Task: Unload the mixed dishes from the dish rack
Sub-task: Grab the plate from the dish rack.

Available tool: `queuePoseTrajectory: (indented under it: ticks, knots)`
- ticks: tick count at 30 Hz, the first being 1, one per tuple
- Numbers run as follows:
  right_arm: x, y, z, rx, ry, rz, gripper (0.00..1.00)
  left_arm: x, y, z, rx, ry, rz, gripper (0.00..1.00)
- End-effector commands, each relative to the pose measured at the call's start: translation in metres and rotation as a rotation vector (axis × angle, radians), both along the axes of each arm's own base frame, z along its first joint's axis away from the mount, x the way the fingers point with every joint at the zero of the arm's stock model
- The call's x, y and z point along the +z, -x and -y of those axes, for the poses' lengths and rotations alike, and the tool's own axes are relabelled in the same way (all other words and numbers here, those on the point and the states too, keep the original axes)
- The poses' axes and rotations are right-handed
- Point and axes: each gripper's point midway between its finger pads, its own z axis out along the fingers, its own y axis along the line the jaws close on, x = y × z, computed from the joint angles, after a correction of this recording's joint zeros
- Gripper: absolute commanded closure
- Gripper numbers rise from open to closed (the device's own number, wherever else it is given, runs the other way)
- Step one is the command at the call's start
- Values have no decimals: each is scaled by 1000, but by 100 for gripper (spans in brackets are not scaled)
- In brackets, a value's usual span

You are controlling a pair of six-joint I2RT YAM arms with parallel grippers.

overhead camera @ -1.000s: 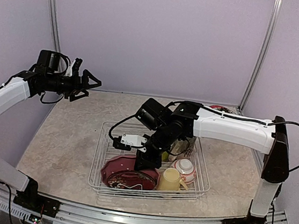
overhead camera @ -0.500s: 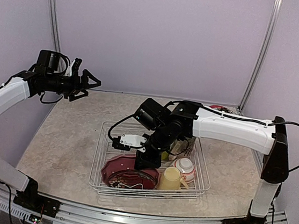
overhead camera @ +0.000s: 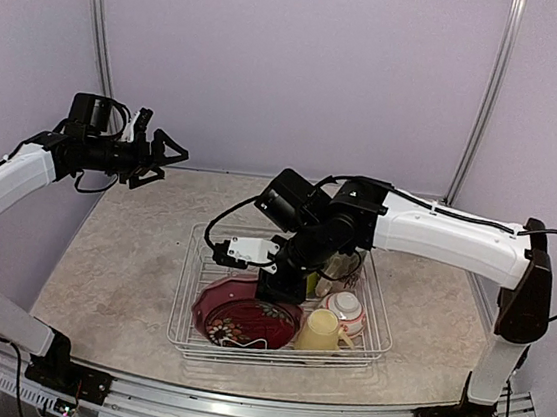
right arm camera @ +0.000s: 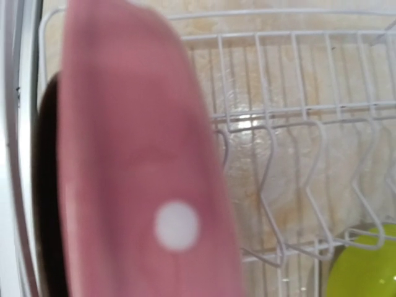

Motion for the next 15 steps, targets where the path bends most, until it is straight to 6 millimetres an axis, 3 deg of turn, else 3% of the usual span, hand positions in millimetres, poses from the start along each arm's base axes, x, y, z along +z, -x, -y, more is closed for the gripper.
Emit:
queuePoseTrajectory:
  ticks: [1,4,15]
  knots:
    - [98,-17,-16,-28,-262,154,100,9,-2,1,-6,5,24,1]
    - [98,-16,-16,-24,-268,153,100,9,-2,1,-8,4,21,1]
    - [70,-17,-29,-17,-222,171,100,9,-2,3,-14,8,18,1]
